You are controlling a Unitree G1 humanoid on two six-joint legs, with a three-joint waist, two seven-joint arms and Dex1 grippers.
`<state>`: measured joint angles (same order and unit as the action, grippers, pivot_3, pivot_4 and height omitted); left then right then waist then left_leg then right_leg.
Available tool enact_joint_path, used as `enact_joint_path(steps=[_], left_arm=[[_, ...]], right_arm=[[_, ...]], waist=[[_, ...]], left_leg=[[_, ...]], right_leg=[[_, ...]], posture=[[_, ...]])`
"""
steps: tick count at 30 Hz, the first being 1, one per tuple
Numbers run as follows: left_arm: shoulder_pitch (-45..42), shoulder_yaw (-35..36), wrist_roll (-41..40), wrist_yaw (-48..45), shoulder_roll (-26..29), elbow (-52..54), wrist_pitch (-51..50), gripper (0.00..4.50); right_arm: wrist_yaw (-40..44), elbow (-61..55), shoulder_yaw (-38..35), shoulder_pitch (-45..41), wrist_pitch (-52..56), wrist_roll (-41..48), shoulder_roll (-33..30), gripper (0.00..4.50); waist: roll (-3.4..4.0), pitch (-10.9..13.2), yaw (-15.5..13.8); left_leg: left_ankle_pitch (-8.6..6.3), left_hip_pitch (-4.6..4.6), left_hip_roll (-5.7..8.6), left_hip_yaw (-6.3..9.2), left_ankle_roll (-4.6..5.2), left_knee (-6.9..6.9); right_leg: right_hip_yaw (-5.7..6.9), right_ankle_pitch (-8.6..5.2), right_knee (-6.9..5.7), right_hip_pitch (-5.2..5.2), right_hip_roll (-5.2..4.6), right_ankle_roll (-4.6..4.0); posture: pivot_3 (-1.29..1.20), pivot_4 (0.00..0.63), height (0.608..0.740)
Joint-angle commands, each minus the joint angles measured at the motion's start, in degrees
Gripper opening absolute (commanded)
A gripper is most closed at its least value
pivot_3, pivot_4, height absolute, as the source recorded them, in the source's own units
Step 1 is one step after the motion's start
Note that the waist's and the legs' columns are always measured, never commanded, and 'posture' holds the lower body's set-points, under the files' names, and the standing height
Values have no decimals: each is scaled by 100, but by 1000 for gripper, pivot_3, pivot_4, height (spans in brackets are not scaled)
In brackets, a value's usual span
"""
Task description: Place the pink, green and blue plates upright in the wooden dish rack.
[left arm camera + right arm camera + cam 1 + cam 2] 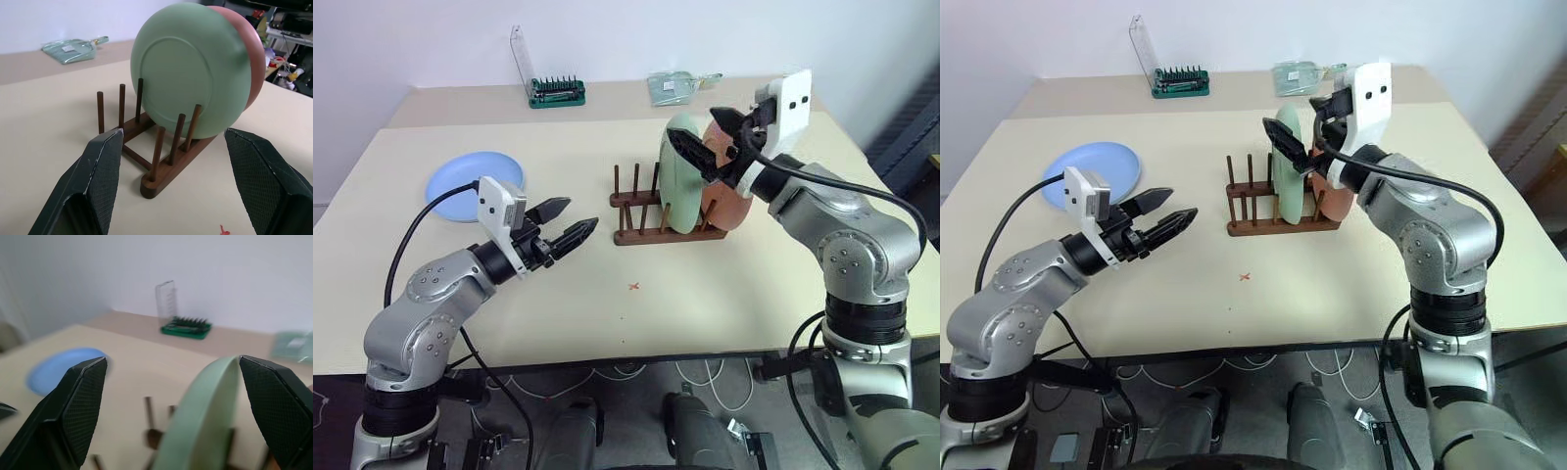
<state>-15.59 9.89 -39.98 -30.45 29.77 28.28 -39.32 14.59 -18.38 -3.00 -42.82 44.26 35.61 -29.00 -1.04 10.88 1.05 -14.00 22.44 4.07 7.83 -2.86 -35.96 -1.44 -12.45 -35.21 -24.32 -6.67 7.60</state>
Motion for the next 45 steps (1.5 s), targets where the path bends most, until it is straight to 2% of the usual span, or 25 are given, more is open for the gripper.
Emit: enact_joint_path(steps=[1, 5, 8, 12, 14, 20, 27, 30, 37, 41, 45], left_arm=[[-146, 244, 125, 208, -62, -100, 289, 3417], [-581, 588, 767, 1195, -284, -1055, 571, 4477], [-897, 988, 941, 1887, -441, -1618, 570, 4477], [-1631, 1895, 1450, 3934, -583, -2741, 62, 4477], [-1872, 2247, 1482, 4440, -590, -3216, -122, 4477], [-2489, 2790, 1112, 4784, -795, -4288, -551, 4477], [-3150, 3120, 953, 4781, -749, -5847, -226, 4477], [-3292, 3077, 949, 4655, -778, -6059, -10, 3662], [-3334, 3032, 864, 4706, -864, -6022, 143, 27], [-3146, 2384, 1103, 4145, -858, -5164, 543, 27], [-2952, 1592, 1206, 3507, -730, -3500, 662, 27]], right_arm=[[600, -104, 430, -369, -797, -768, -328, 4367], [1408, -91, 1297, -611, -1566, -1566, -466, 4421], [1702, 154, 1936, -726, -2126, -2316, -380, 4421], [1754, 619, 2409, -706, -2609, -2870, 147, 4421], [1821, 639, 2473, -622, -2689, -2974, 330, 4421], [2014, 662, 2424, -478, -2783, -3149, 532, 4421], [2040, 624, 2370, -347, -2758, -3344, 636, 4421], [2055, 575, 2356, -265, -2744, -3431, 648, 4421], [2068, 553, 2298, -202, -2707, -3579, 664, 4421], [2083, 584, 2285, -183, -2765, -3669, 637, 4421], [2030, 734, 2354, -253, -3080, -3954, 598, 4421]], waist=[[2, 1, 1], [-1, -1, 14], [-4, -1, 5], [-11, 0, -15], [-11, 0, -1], [-23, -6, -54], [-26, -7, -10], [-26, -7, 4], [-27, -7, -5], [-27, -8, -3], [-30, -6, -6]], left_leg=[[0, 0, 0, -1, 0, 0], [0, -3, -3, -1, 0, 0], [0, -2, -4, -1, 0, -1], [1, 0, -2, 6, -2, -6], [1, 0, -1, 6, -3, -5], [2, 4, 5, 16, -6, -7], [5, 2, 6, 17, -11, -7], [16, 1, 6, 15, -30, -3], [17, 1, 5, 16, -31, -4], [17, 2, 6, 14, -32, -5], [18, 6, 6, 15, -34, -4]], right_leg=[[0, 0, 1, 0, 0, 0], [1, 0, 0, 0, 4, 0], [0, 0, 2, 1, 6, 2], [3, 2, 2, 1, 4, 2], [2, 2, 0, -2, 5, 3], [6, 4, 1, 0, 1, 6], [8, 8, -2, 0, 1, 9], [8, 8, -4, -1, 1, 9], [8, 9, -4, -2, 0, 9], [7, 9, -3, -1, -1, 10], [7, 9, -3, -4, -1, 9]], posture=[[0, 150, 740], [0, 150, 740], [0, 150, 740], [0, 150, 740], [0, 150, 740], [0, 150, 740], [0, 150, 740], [0, 150, 740], [0, 150, 740], [0, 150, 740], [0, 150, 740]])
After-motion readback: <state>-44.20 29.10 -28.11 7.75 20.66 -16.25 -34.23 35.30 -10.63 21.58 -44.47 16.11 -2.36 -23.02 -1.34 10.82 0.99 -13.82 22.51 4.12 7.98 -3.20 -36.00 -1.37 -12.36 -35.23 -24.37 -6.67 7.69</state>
